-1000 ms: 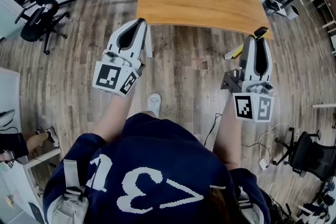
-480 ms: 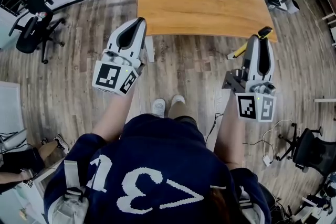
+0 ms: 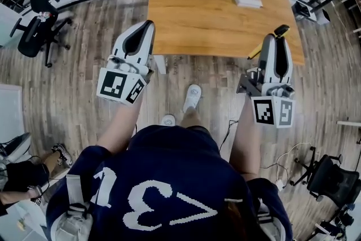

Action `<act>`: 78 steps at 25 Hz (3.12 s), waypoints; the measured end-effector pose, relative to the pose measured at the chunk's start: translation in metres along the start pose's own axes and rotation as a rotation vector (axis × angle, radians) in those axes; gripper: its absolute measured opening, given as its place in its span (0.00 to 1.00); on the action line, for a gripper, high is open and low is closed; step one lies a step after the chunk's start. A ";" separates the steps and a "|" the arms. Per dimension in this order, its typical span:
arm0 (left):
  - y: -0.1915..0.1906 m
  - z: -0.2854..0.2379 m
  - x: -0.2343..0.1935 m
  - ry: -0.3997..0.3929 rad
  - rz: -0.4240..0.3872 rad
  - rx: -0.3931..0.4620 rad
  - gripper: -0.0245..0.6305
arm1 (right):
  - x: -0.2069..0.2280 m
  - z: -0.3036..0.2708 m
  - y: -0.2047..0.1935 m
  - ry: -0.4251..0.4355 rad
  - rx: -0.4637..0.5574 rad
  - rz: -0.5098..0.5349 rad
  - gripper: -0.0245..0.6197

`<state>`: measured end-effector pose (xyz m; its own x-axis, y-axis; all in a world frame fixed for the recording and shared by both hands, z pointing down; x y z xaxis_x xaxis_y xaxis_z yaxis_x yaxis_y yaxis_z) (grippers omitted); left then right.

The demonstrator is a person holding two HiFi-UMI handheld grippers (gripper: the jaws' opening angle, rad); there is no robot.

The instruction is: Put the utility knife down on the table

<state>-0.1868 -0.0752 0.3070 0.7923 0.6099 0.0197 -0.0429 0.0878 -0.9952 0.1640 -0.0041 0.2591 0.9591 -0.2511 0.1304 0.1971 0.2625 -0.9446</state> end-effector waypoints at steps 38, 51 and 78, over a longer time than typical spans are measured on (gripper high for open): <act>-0.108 -0.255 -0.064 0.042 0.096 -0.180 0.07 | 0.167 -0.219 -0.183 0.028 -0.490 -0.088 0.23; -0.181 -0.246 -0.055 0.019 0.155 -0.328 0.07 | 0.184 -0.189 -0.347 -0.064 -1.052 -0.001 0.23; -0.040 -0.279 -0.064 -0.024 0.041 -0.104 0.07 | 0.171 -0.236 -0.094 -0.039 -0.358 0.012 0.07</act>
<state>-0.0664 -0.3376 0.3186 0.7764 0.6299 -0.0205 -0.0106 -0.0194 -0.9998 0.2620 -0.2914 0.2994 0.9695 -0.2121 0.1232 0.1085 -0.0795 -0.9909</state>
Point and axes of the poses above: the fingertips, and each gripper's own axes: z backward along the fingers, x to its right, y out of its top, the point moved 10 cm from there along z, backward along the fingers, and after that the axes turned 6 degrees about -x, right-handed, at the moved point
